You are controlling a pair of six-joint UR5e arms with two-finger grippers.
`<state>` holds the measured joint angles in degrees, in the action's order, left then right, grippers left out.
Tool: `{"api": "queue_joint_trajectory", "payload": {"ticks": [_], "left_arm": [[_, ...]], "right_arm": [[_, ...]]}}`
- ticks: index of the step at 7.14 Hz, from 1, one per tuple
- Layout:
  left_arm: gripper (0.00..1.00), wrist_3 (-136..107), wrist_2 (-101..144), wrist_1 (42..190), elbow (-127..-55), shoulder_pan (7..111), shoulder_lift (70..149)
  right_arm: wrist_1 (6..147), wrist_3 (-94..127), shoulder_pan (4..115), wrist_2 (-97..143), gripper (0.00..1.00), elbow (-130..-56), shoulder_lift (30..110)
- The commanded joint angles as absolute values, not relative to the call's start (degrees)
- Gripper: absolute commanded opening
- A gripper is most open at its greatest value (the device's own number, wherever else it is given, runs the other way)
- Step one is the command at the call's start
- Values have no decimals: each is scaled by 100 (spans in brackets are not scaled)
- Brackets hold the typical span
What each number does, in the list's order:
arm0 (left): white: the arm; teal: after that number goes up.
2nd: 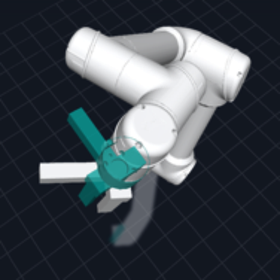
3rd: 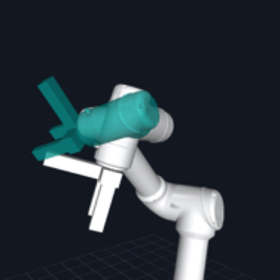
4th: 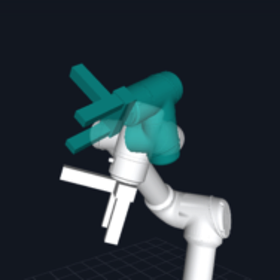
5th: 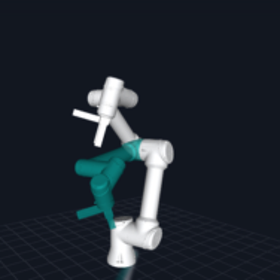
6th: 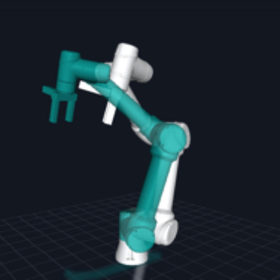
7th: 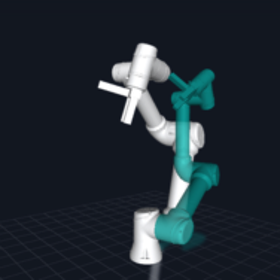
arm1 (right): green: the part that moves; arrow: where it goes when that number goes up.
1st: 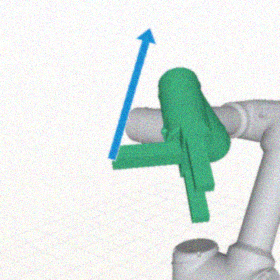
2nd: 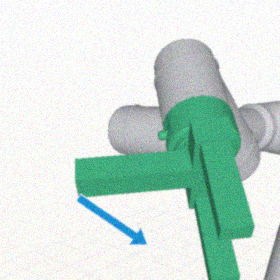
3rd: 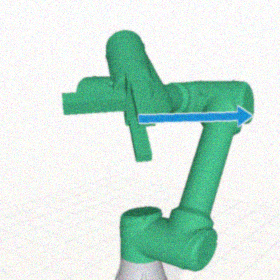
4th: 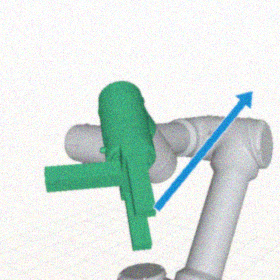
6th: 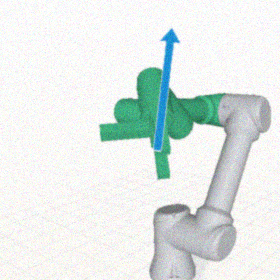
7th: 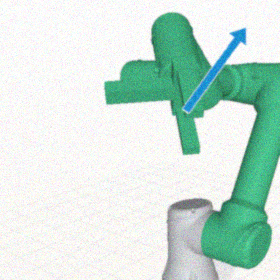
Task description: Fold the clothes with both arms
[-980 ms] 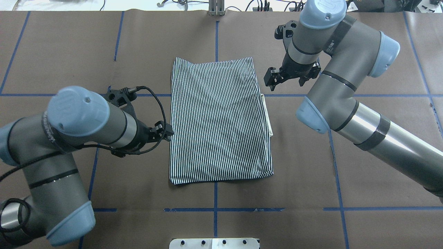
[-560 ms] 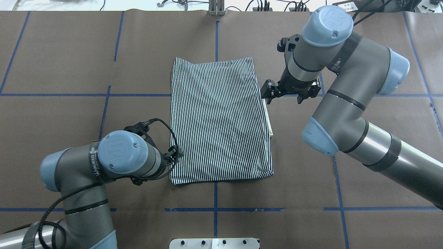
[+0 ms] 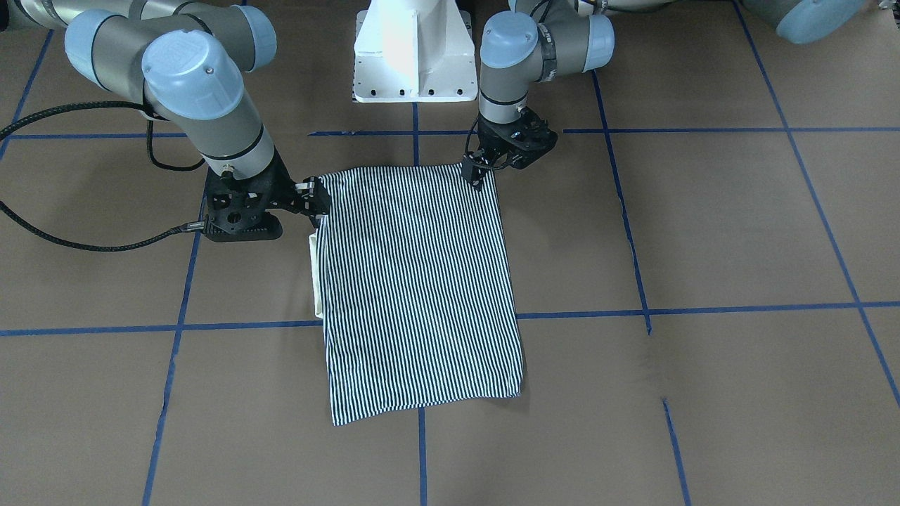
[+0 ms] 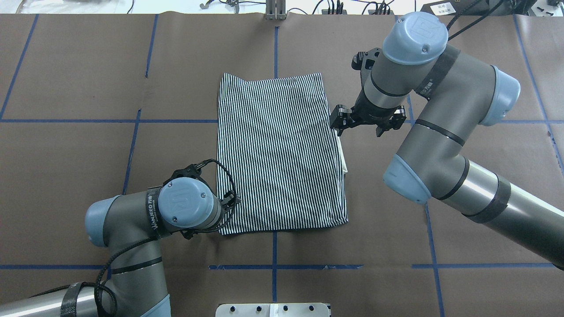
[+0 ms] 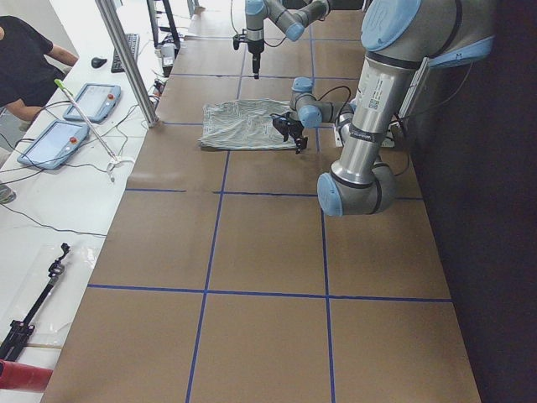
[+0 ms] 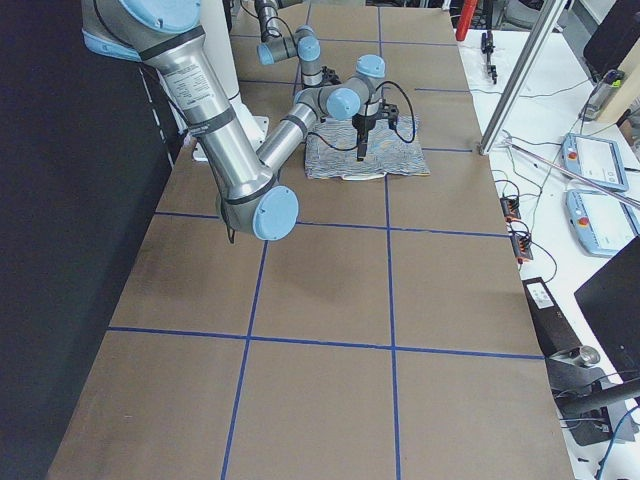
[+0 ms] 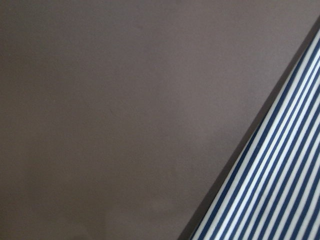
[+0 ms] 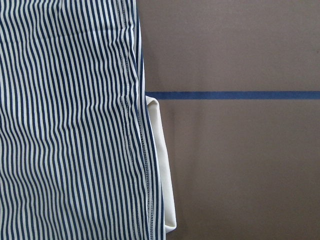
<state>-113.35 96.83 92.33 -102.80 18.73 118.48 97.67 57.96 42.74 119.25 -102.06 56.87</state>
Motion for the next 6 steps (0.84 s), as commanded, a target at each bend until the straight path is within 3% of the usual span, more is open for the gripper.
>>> {"api": "queue_joint_trajectory", "payload": {"ticks": [1,3,4,6], "left_arm": [[96,-11338,9686,9220,-10327,1846,11883],[90,-11347,9686,9228,-10310,1723,11865],[79,-11347,9686,9220,-10327,1723,11874],[36,-11347,9694,9228,-10336,1723,11883]], "right_arm": [[9782,5801,4271,11927,100,-10213,5687],[9791,5801,4271,11927,100,-10213,5687],[9800,5801,4271,11927,100,-10213,5669],[9809,5801,4271,11936,100,-10204,5669]]}}
